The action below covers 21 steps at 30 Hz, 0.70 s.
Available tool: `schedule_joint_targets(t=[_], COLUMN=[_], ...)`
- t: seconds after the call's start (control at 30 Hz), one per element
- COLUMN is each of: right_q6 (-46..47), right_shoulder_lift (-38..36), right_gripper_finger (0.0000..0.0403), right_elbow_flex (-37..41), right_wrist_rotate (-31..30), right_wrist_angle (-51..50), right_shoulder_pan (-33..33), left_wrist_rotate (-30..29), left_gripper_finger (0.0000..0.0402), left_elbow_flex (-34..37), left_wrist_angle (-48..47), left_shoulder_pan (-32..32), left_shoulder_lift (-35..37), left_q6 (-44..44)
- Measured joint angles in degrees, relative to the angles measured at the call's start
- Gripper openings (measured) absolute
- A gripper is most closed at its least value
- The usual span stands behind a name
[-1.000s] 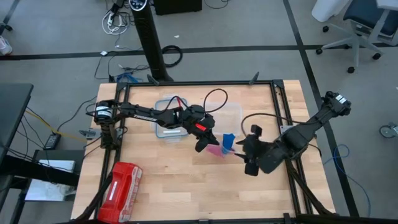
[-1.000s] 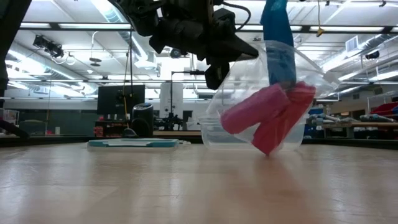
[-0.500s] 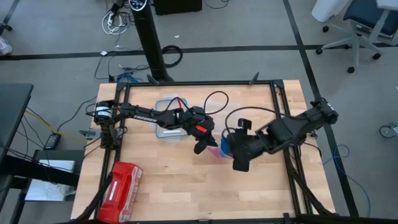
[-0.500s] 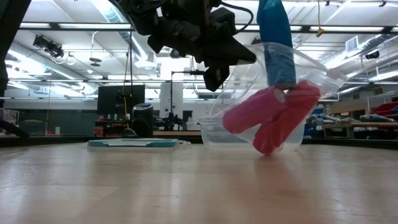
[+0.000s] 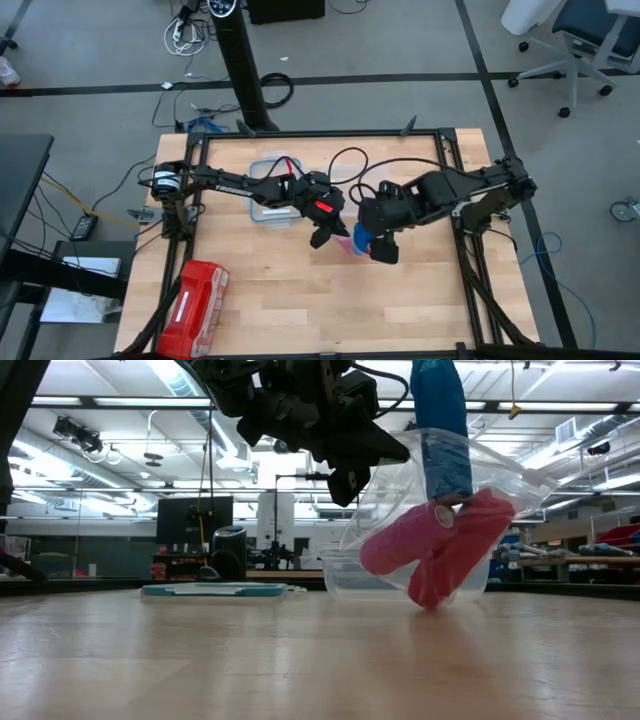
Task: Roll bandage
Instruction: Put the blue bandage into the transparent zip bag
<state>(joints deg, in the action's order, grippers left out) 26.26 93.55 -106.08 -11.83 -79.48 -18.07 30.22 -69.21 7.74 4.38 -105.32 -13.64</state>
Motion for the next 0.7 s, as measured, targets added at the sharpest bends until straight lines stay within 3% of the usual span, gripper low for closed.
schedule_joint_targets(t=[0.2,0.7], right_q6=[-0.43,-5.35], right_shoulder_lift=[1.43,7.22], right_gripper_finger=[0.0359,0.0345], right_elbow_flex=[0.09,0.07], right_wrist_rotate=[3.35,7.08], right_wrist_angle=[0.75,-2.10], right_shoulder_pan=[3.13,6.81], left_wrist_rotate=[-1.47,-2.14], left_gripper_finger=[0.0000,0.0000], left_elbow_flex=[0.00,0.00], left_wrist_angle=[0.05,0.05], left_shoulder_pan=[0.01,0.02], left_shoulder_lift=[0.00,0.00], left_q6=[1.24,1.61])
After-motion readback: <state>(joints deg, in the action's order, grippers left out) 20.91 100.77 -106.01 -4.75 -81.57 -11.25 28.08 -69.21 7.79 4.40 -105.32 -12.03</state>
